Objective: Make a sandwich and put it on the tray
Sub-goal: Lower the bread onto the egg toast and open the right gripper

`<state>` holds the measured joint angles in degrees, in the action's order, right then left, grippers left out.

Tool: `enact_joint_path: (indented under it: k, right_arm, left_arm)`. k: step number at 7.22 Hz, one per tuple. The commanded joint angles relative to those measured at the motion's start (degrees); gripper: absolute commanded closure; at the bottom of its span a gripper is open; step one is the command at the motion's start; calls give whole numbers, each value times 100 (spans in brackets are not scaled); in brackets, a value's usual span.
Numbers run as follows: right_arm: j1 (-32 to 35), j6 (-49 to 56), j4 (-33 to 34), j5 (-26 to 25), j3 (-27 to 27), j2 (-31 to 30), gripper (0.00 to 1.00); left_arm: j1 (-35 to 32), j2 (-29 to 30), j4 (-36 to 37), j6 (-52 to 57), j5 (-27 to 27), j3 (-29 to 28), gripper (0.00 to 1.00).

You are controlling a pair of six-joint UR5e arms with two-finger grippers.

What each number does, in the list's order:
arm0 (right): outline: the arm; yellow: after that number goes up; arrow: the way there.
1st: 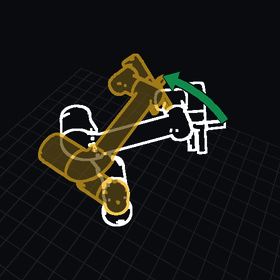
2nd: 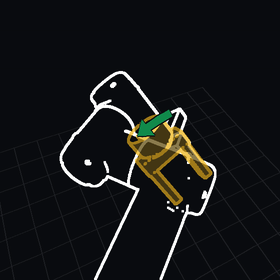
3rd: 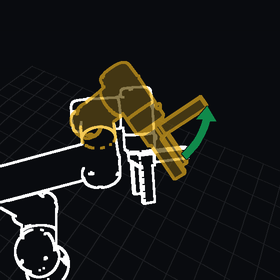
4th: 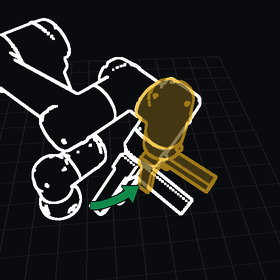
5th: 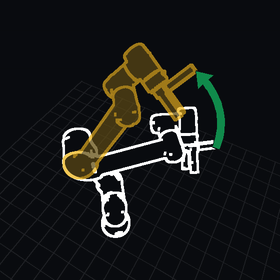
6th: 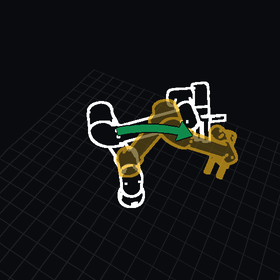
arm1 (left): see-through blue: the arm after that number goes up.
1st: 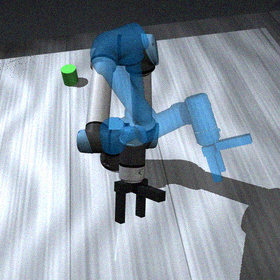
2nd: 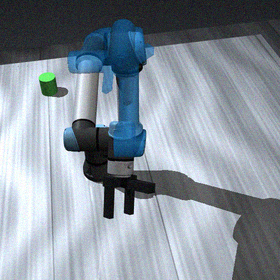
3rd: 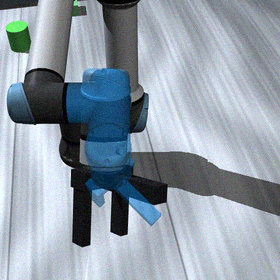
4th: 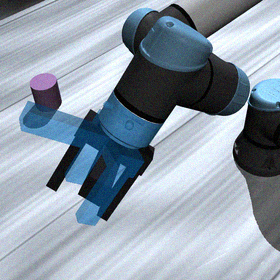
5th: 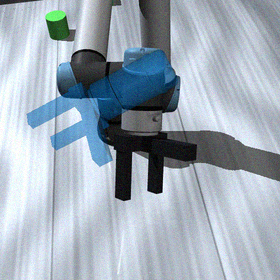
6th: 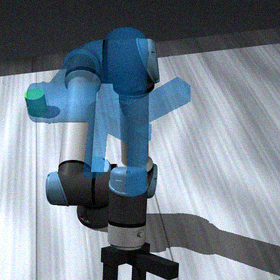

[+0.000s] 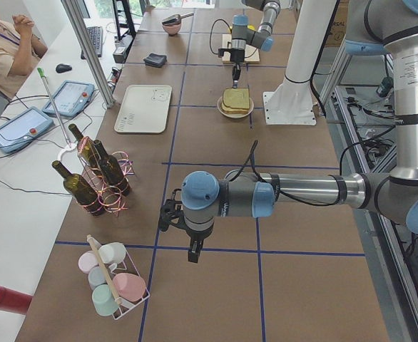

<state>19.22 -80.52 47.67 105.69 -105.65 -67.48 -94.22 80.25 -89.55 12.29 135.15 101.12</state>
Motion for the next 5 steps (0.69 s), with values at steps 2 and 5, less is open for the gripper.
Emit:
enact_joint_path:
  k: [2, 5]
  right_arm:
    - [-94, -7, 128, -172, -8, -169, 100]
    - [-85, -7, 128, -172, -17, -257, 100]
  left_arm:
    - [0, 0, -1, 1, 3, 4, 0]
    - [0, 0, -1, 1, 3, 13, 0]
